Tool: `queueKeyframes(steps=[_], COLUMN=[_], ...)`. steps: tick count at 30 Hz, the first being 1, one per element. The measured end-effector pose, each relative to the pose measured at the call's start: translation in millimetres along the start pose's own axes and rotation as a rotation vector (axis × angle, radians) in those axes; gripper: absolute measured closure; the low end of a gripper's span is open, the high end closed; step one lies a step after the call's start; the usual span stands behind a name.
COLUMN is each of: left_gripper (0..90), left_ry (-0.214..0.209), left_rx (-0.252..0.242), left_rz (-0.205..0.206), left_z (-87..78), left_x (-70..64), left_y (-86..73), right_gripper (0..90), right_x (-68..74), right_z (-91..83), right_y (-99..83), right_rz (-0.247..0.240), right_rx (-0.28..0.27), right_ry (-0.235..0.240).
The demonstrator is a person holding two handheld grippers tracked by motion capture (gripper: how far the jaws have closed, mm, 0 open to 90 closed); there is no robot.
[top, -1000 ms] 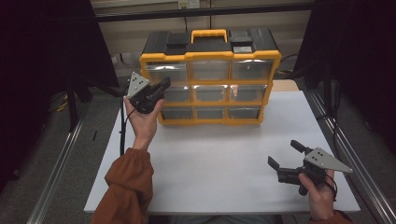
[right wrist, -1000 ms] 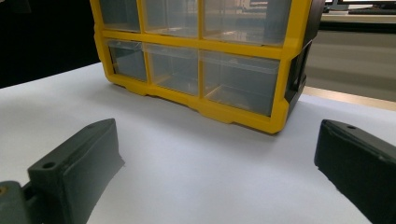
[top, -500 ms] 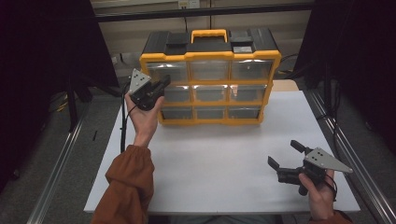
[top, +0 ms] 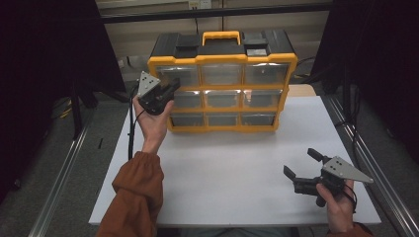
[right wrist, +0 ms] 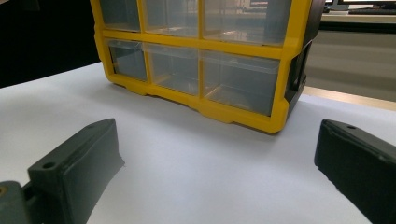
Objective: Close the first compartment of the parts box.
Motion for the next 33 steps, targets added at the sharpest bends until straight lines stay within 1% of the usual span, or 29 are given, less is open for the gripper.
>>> queueKeyframes(steps=[2,4,6,9,11,13,14,17,21,23,25,26,28,30,33], left_gripper=[90.0,90.0,90.0,90.0,90.0,90.0,90.0,90.0,90.0,90.0,90.0,90.0,90.0,88.4,84.5], left_ry=[0.000,-0.003,0.001,0.001,0.005,0.008,0.011,0.019,0.017,0.017,0.028,0.028,0.031,0.021,0.023], left_rx=[-0.003,0.005,0.004,0.007,0.004,0.003,0.008,0.001,-0.006,-0.006,0.001,-0.004,-0.001,-0.007,0.004], left_rz=[-0.011,-0.003,-0.009,-0.007,-0.017,-0.022,-0.009,-0.019,-0.019,-0.016,0.001,-0.005,-0.002,-0.016,-0.011], left_z=[1.3,1.6,2.4,2.4,4.1,5.2,6.0,7.5,8.5,8.4,8.5,8.9,8.0,8.1,7.1], left_x=[-0.2,0.7,0.7,0.9,1.5,1.5,2.5,3.4,3.4,3.5,4.0,3.1,3.3,2.5,0.7], left_y=[0.1,0.0,0.2,0.0,0.1,0.5,0.2,-0.1,-0.2,-0.5,-1.0,-0.8,-1.1,-1.4,-3.4], right_gripper=[0.1,0.1,0.1,0.1,0.1,0.1,0.1,0.1,0.1,0.1,0.1,0.1,0.1,0.1,0.1], right_x=[0.0,-0.1,0.0,-0.6,-2.2,-3.1,-3.2,-2.3,-2.0,-2.0,-1.7,-1.5,-1.5,-1.1,0.1], right_z=[-0.1,0.3,0.3,0.7,1.7,2.7,2.8,3.4,2.5,2.4,2.8,2.5,2.0,1.1,1.8], right_y=[-0.2,-0.2,-0.4,-0.6,-1.6,-1.4,-1.6,-1.5,-1.5,-1.5,-1.2,-1.4,-1.2,-1.2,-0.8], right_rz=[0.000,0.001,0.006,0.009,0.020,0.020,0.019,0.017,0.014,0.013,0.014,0.015,0.012,0.012,0.008], right_rx=[0.002,0.002,0.005,0.002,0.008,0.002,0.004,0.004,0.007,0.007,0.002,0.005,0.003,0.007,0.007], right_ry=[0.000,-0.003,0.000,-0.001,0.000,0.001,0.003,0.009,0.008,0.003,0.002,0.000,0.000,0.000,0.003])
Point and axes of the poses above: each handheld gripper's, and its own axes: z roughly forward along the jaws, y roughly out of its top, x roughly to its left, the point moved 7 cm from there along z, roughly forward along the jaws, and after that the axes turned 6 degrees about y, right-handed, at the moved point
